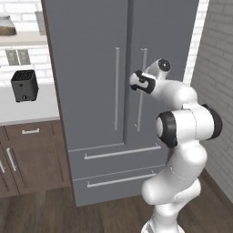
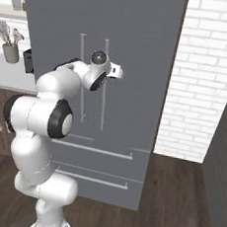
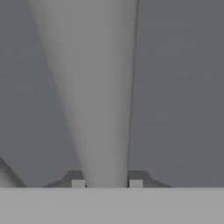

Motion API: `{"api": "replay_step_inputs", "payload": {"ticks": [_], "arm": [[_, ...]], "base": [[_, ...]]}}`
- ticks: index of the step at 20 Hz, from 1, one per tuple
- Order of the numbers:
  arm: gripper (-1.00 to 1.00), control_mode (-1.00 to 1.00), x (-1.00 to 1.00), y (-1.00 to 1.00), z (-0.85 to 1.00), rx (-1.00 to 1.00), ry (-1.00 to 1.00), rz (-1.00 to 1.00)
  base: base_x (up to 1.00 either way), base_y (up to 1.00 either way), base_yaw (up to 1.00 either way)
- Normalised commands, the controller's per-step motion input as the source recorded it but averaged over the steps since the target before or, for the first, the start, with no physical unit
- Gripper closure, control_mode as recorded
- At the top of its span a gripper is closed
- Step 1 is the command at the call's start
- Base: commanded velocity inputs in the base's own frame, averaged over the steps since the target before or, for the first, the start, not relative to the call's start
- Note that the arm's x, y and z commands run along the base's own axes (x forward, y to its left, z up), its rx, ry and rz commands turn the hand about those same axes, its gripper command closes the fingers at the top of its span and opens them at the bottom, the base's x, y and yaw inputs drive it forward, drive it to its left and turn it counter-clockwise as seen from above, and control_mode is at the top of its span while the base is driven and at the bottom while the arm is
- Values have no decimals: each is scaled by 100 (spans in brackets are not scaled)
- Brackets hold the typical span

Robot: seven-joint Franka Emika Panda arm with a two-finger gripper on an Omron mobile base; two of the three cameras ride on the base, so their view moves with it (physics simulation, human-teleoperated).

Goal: Take the strawberry from the fridge and place it on top of the pancake, located on the dining counter.

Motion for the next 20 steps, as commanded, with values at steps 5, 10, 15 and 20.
{"api": "replay_step_inputs", "payload": {"ticks": [5, 10, 15, 20], "arm": [[100, -100, -100, -87, 0, 19, 0, 5], [100, -100, -78, -100, 0, 28, 0, 10], [100, -100, -51, -98, 11, 16, 1, 19], [-100, -100, -66, -69, 14, 4, 1, 11]], "base": [[0, 0, 0], [0, 0, 0], [0, 0, 0], [0, 0, 0]]}}
